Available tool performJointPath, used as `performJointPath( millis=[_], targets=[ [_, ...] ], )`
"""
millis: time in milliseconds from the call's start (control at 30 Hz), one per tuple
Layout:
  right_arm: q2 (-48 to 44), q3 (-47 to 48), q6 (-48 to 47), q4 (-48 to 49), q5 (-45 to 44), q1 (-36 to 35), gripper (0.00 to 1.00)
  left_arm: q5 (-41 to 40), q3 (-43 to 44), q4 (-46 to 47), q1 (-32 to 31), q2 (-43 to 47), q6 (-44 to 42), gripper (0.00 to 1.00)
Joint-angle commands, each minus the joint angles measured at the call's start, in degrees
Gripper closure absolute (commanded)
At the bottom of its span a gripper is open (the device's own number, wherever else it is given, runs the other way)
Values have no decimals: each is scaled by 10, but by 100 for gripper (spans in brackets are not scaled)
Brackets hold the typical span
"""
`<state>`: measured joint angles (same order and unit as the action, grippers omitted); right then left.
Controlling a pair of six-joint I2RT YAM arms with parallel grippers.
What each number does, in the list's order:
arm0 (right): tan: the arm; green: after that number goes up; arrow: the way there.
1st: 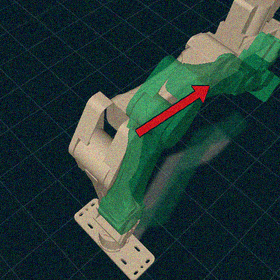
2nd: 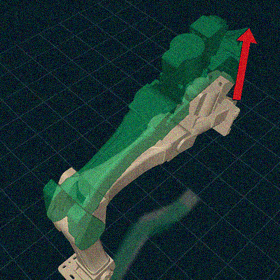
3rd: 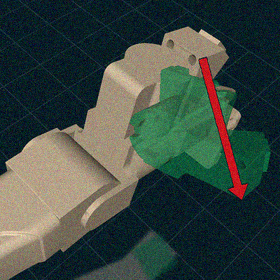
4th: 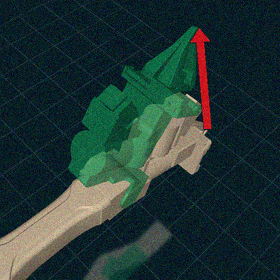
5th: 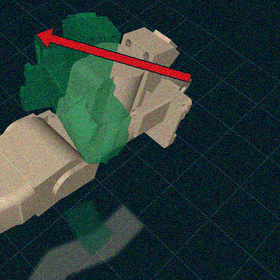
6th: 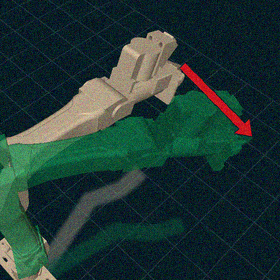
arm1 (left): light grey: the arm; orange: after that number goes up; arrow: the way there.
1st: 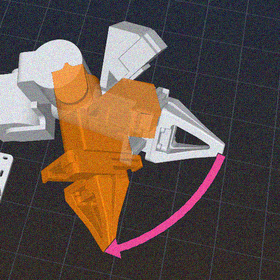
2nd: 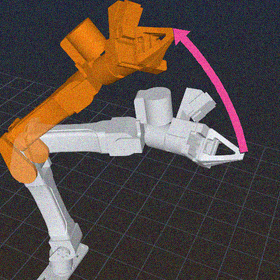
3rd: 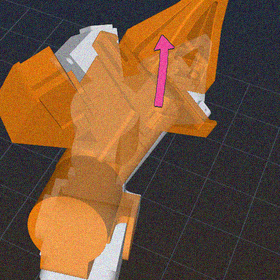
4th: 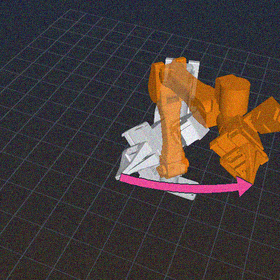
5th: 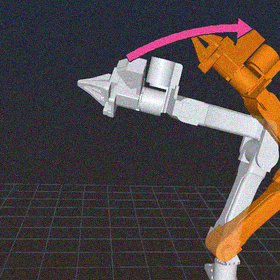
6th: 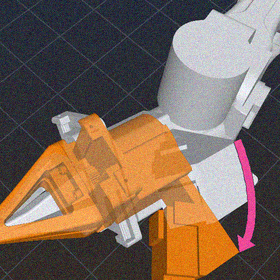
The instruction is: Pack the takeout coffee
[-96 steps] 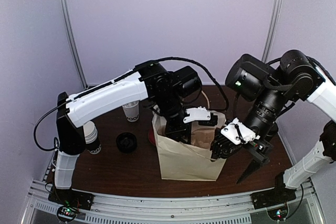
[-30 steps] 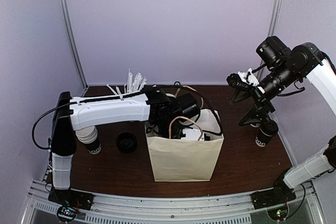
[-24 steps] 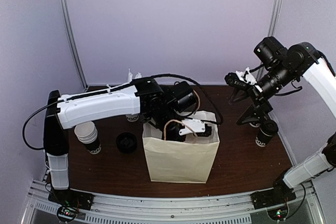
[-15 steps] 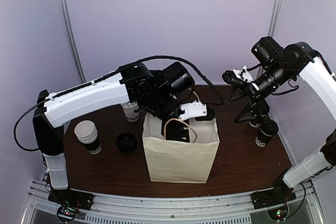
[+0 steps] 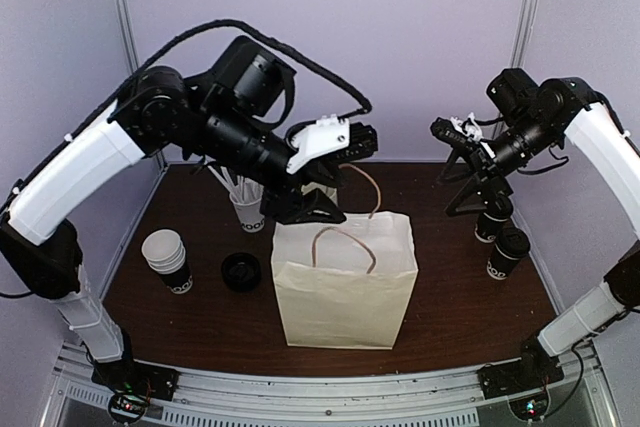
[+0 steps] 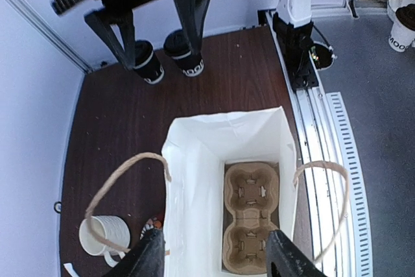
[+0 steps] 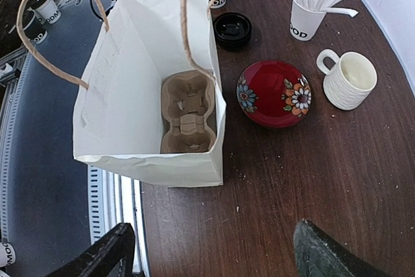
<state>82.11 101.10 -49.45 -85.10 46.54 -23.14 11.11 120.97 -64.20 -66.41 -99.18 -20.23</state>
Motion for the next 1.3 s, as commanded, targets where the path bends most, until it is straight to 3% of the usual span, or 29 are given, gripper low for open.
performJointPath(
  millis=[0,67,167,300,433,600,700,800,1133,1267],
  targets=[
    [6,7,10,3,28,27,13,24,-20,52,16,59,-10,47],
    [6,1,24,11,21,42,14,-8,-58,98,32,83,5,48],
    [9,-4,44,14,-1,72,16,-25,-89,142,73,97,36,35],
    [25,-5,59,3,-27,122,19,46,-60,114,127,54,56,35],
    [31,-20,52,-5,-20,152,20,111,-42,103,137,8,46,37],
    [19,-52,66,28,-31,156,21,166,-5,101,138,-48,53,54],
    [23,-61,78,29,-56,156,24,172,6,107,139,-59,58,79],
    [23,-69,85,28,-89,167,26,160,6,115,144,-50,68,98],
    [51,-92,85,2,-226,232,36,118,-41,137,165,-25,89,100],
    [60,-104,100,18,-280,256,29,81,-48,138,165,-30,91,100]
  ],
)
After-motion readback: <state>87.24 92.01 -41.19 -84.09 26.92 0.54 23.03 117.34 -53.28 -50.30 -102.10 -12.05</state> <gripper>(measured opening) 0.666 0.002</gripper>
